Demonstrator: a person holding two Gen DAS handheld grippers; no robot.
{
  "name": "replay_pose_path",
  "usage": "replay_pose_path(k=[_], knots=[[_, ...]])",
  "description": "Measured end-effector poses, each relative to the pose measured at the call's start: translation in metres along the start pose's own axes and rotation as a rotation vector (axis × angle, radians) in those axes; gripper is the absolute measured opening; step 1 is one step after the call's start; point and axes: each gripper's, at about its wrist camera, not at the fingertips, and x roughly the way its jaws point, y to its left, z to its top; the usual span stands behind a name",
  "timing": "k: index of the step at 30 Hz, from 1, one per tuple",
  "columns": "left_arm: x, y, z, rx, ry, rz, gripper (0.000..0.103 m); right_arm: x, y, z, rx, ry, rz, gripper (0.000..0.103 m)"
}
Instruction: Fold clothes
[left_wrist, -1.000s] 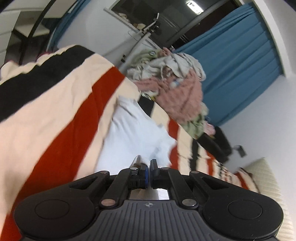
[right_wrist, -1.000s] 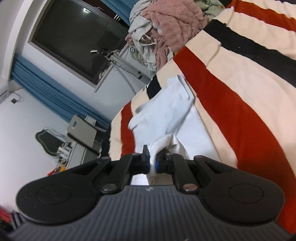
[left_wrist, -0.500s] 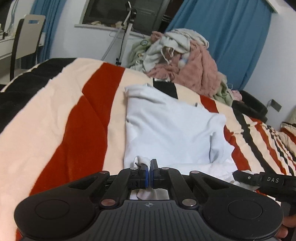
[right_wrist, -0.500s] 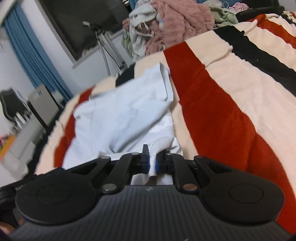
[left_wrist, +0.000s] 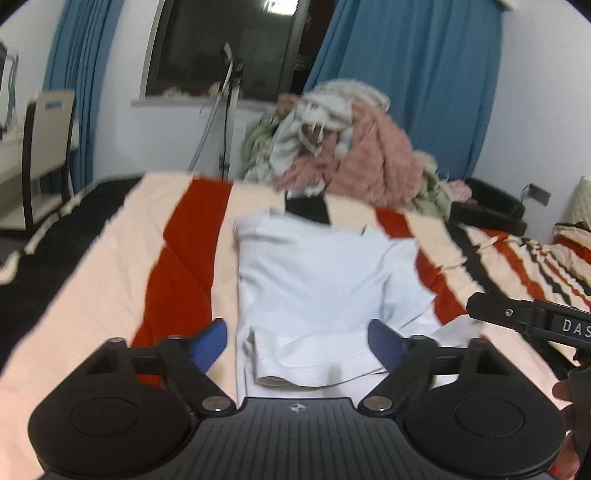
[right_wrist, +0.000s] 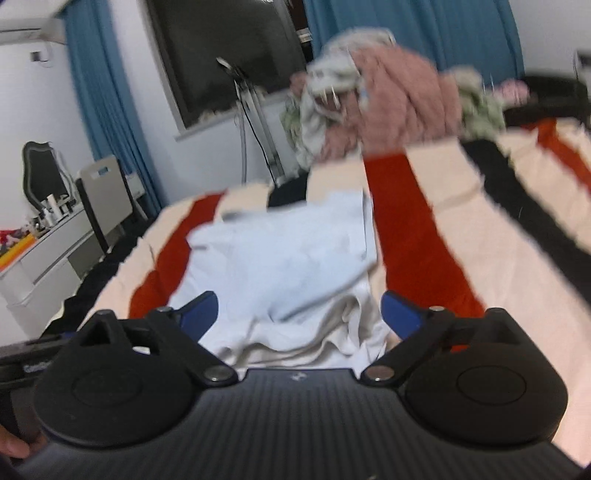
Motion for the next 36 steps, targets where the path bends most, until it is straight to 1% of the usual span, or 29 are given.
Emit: replay_pose_path(k=[3,7,13,19,26,28,29,32,33,36], knots=[[-0.029,-0.008,-0.001,0.025,-0.024,0.0,0.089,-0.03,0.011,0.0,-0.049,-0.049,-0.013,0.096],[-0.065,-0.016,-0.008,0.043,-0.054,-0.001,0.091,-0.062,0.019,-0.004,-0.073,-0.086,-0.027,0.096],[-0.1,-0.023,-0.015,0.036,-0.086,-0.018,0.093,-0.095,0.027,-0.014,-0.098,-0.127,-0.046,0.096],[-0.113,-0.028,-0.025,0.036,-0.077,-0.03,0.093,-0.113,0.029,-0.022,-0.094,-0.157,-0.052,0.096],[-0.102,-0.025,-0.033,0.001,-0.021,-0.045,0.093,-0.112,0.027,-0.026,-0.085,-0.17,-0.089,0.096],[-0.095,-0.022,-0.035,-0.026,0.012,-0.05,0.093,-0.111,0.025,-0.026,-0.085,-0.174,-0.101,0.096],[-0.091,-0.019,-0.036,-0.058,0.041,-0.061,0.093,-0.111,0.025,-0.026,-0.083,-0.175,-0.105,0.096],[-0.076,-0.001,-0.042,-0.243,0.139,-0.125,0.093,-0.108,0.024,-0.026,-0.086,-0.171,-0.12,0.096],[-0.071,0.004,-0.045,-0.286,0.17,-0.139,0.093,-0.107,0.024,-0.027,-0.089,-0.168,-0.127,0.096],[-0.065,0.013,-0.055,-0.352,0.231,-0.138,0.093,-0.106,0.023,-0.028,-0.083,-0.158,-0.129,0.096]])
